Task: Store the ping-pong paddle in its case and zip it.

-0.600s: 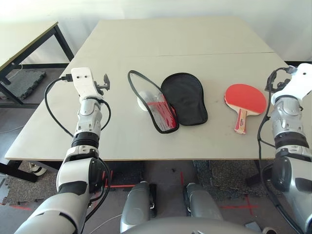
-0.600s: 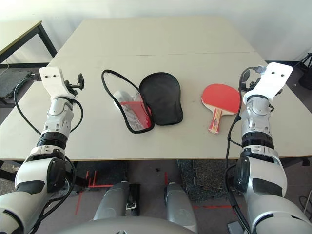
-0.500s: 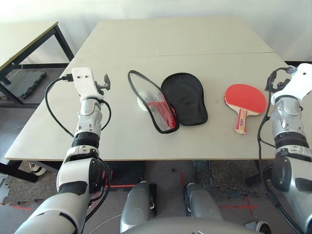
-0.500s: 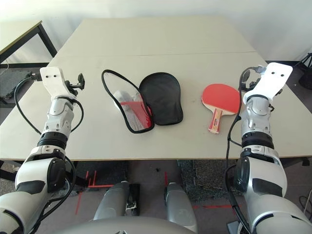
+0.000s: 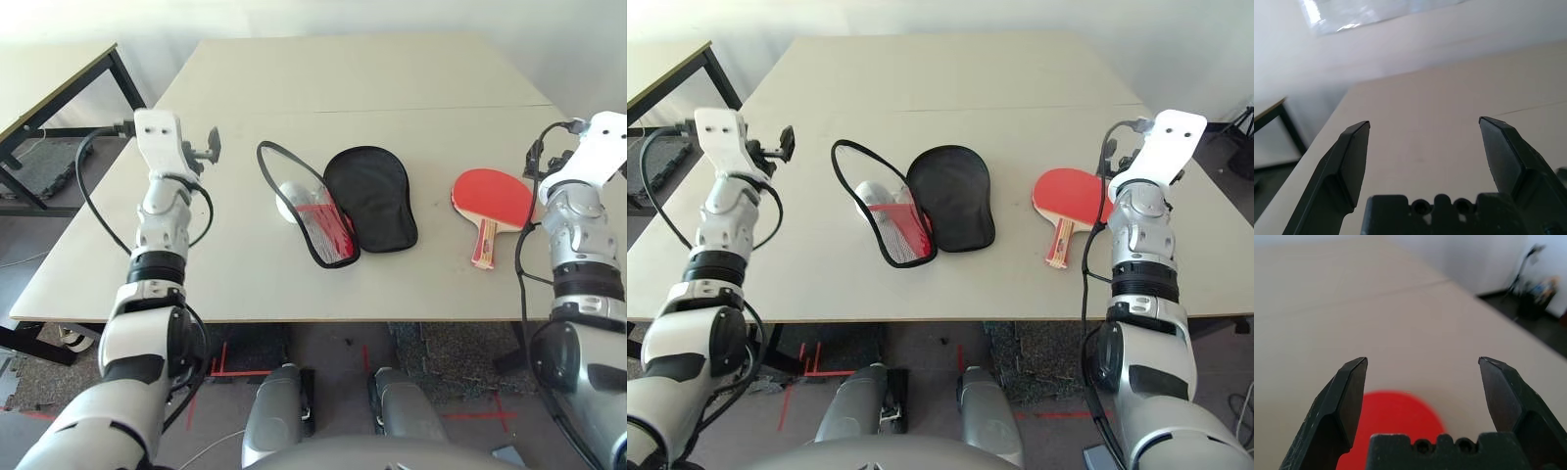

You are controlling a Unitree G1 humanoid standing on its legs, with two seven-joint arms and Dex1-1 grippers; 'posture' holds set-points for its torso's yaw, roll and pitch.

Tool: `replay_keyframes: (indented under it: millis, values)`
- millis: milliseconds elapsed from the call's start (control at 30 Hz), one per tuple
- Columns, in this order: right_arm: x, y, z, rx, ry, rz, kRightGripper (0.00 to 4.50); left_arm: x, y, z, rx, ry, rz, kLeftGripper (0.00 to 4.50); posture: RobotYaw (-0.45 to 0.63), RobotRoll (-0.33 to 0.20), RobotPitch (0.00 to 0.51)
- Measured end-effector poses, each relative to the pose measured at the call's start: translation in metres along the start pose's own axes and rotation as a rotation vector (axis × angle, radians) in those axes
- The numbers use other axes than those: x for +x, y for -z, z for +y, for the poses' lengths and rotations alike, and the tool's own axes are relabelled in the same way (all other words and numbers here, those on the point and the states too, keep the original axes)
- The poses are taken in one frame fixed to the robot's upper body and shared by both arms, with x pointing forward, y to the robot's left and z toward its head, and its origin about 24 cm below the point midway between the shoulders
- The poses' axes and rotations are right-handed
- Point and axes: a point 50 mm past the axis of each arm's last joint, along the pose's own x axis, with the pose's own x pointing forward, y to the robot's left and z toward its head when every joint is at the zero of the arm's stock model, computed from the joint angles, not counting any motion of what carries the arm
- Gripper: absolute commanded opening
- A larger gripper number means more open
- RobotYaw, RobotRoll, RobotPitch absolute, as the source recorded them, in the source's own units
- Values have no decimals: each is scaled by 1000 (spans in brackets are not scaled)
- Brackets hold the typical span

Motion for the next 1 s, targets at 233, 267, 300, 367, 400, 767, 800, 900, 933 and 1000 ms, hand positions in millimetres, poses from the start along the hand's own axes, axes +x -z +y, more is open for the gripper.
replay_keyframes:
  millis: [233,267,300,367,400,767,800,900,933,1000]
  values:
    - [-30,-7,4,-76,-29,252,4486,-1,-5,-15,23,358,68,4500,-34,0,92]
    - [-33,-6,4,-71,-45,287,4486,-2,-7,-17,28,397,60,4500,-33,0,93]
    - [-37,-6,5,-64,-70,329,4486,-2,-11,-18,37,434,49,4500,-31,0,93]
    - [-43,0,5,-15,-119,425,4486,-2,-18,-22,50,507,40,4500,-20,0,92]
    - [-45,4,4,16,-139,474,4486,-1,-23,-26,54,550,33,4500,-20,0,92]
    - [-63,41,28,69,-210,676,4486,-7,-49,-56,-35,904,20,4500,-13,0,98]
    - [-63,43,29,69,-201,682,4486,-8,-49,-57,-35,912,20,4500,-12,0,99]
    - [-65,48,29,79,-181,693,4486,-9,-49,-59,-51,929,26,4500,-8,0,99]
    - [-65,50,29,82,-174,699,4486,-10,-48,-60,-54,938,28,4500,-6,0,99]
    - [-65,52,28,85,-160,704,4486,-12,-47,-62,-54,948,28,4500,-4,0,99]
